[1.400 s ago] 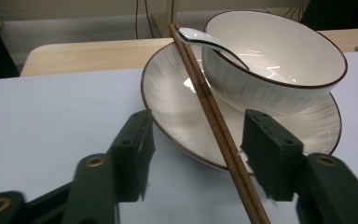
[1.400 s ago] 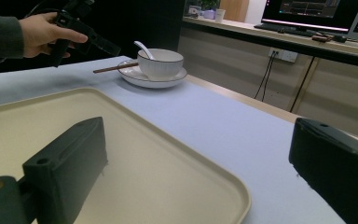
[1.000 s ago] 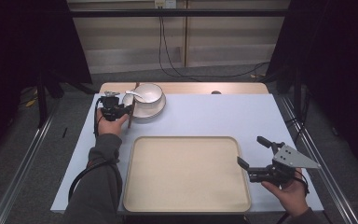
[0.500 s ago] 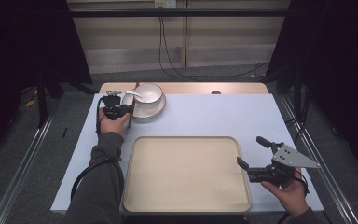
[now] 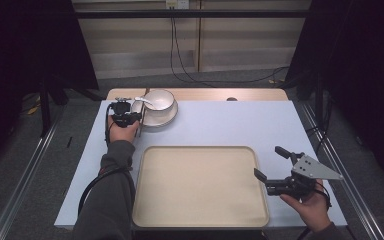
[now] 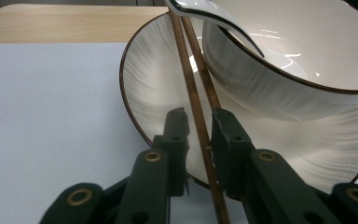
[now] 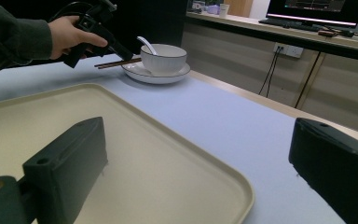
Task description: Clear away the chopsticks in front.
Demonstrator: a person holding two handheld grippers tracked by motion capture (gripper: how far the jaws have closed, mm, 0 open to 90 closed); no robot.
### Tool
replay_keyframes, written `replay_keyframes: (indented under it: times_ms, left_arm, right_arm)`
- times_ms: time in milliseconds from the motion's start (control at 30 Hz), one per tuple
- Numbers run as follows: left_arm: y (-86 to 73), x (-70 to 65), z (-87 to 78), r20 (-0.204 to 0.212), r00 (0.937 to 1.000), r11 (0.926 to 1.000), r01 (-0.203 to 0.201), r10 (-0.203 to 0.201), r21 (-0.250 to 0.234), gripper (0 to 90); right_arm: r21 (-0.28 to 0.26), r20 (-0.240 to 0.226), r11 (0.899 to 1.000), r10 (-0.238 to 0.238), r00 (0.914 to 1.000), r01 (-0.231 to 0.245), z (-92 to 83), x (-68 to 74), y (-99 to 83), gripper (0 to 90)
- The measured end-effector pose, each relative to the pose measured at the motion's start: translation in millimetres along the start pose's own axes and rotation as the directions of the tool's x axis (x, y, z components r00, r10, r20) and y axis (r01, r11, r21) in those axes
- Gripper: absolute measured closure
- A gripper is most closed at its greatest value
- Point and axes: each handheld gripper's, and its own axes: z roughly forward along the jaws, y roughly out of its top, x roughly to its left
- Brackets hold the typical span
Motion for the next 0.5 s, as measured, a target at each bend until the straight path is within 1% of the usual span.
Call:
replay_keyframes:
  times_ms: [33, 67, 100, 133, 167, 200, 233, 267, 300, 333, 367, 433, 467, 500]
  left_arm:
    - [-0.2, 1.5, 0.7, -0.001, 0.9999, 0.9997, -0.016, 0.016, 0.020, 77.2]
    - [-0.5, 0.5, 1.9, -0.002, 1.0000, 1.0000, -0.001, 0.001, 0.010, 77.2]
    - [-0.3, 0.1, 2.8, -0.010, 0.9999, 1.0000, 0.004, -0.004, 0.007, 77.2]
    - [0.7, -0.5, 3.6, -0.020, 0.9998, 0.9997, -0.007, 0.008, 0.023, 78.5]
    - [1.1, -2.2, 4.7, -0.034, 0.9994, 0.9998, 0.013, -0.013, 0.014, 79.8]
    - [1.7, -1.7, 4.0, -0.040, 0.9992, 0.9996, 0.009, -0.008, 0.026, 82.0]
    - [1.7, -1.7, 4.0, -0.040, 0.9992, 0.9996, 0.009, -0.008, 0.026, 83.5]
    - [2.2, -2.7, 4.7, -0.060, 0.9980, 0.9995, 0.020, -0.019, 0.022, 83.8]
    - [2.2, -4.1, 5.3, -0.070, 0.9971, 0.9994, 0.032, -0.031, 0.010, 84.1]
    - [2.5, -4.3, 4.6, -0.084, 0.9963, 0.9997, 0.019, -0.018, 0.015, 84.7]
    - [2.4, -4.9, 4.7, -0.083, 0.9964, 0.9998, 0.015, -0.014, 0.013, 85.1]
    - [2.2, -5.4, 4.9, -0.083, 0.9964, 0.9998, 0.018, -0.017, 0.007, 85.4]
    - [2.1, -4.9, 3.3, -0.092, 0.9957, 0.9998, 0.012, -0.010, 0.013, 85.4]
    - [1.8, -5.1, 2.7, -0.092, 0.9952, 0.9994, 0.033, -0.033, 0.000, 85.5]
  right_arm:
    - [0.002, -0.001, 1.000, 0.001, 1.0000, -0.001, 0.3, 0.2, -0.2, 3.6]
    - [0.002, -0.001, 1.000, 0.001, 1.0000, -0.001, 0.3, 0.2, -0.2, 3.6]
    - [0.002, -0.001, 1.000, 0.000, 1.0000, 0.000, 0.4, 0.0, -0.3, 3.6]
    - [0.002, -0.001, 1.000, 0.001, 1.0000, -0.001, 0.6, -0.1, -0.5, 3.6]
    - [0.003, 0.000, 1.000, 0.003, 1.0000, -0.003, 0.6, 0.1, -0.5, 3.6]
    - [0.002, 0.000, 1.000, 0.003, 1.0000, -0.003, 0.5, 0.1, -0.5, 3.6]
    - [0.002, 0.000, 1.000, 0.003, 1.0000, -0.003, 0.5, 0.1, -0.5, 3.6]
    - [0.003, 0.000, 1.000, 0.004, 1.0000, -0.004, 0.6, 0.0, -0.6, 3.6]
    - [0.004, -0.002, 1.000, 0.005, 1.0000, -0.005, 0.6, -0.1, -0.7, 3.6]
    - [0.007, -0.005, 1.000, 0.002, 1.0000, -0.002, 0.4, -0.3, -0.9, 3.6]
    - [0.005, -0.003, 1.000, 0.009, 1.0000, -0.009, 0.5, 0.1, -0.8, 3.6]
    - [0.003, -0.001, 1.000, 0.006, 1.0000, -0.006, 0.5, 0.0, -0.7, 3.6]
    - [0.003, -0.001, 1.000, 0.006, 1.0000, -0.006, 0.5, 0.0, -0.7, 3.6]
    - [0.003, -0.003, 1.000, 0.007, 1.0000, -0.007, 0.4, -0.1, -0.7, 3.6]
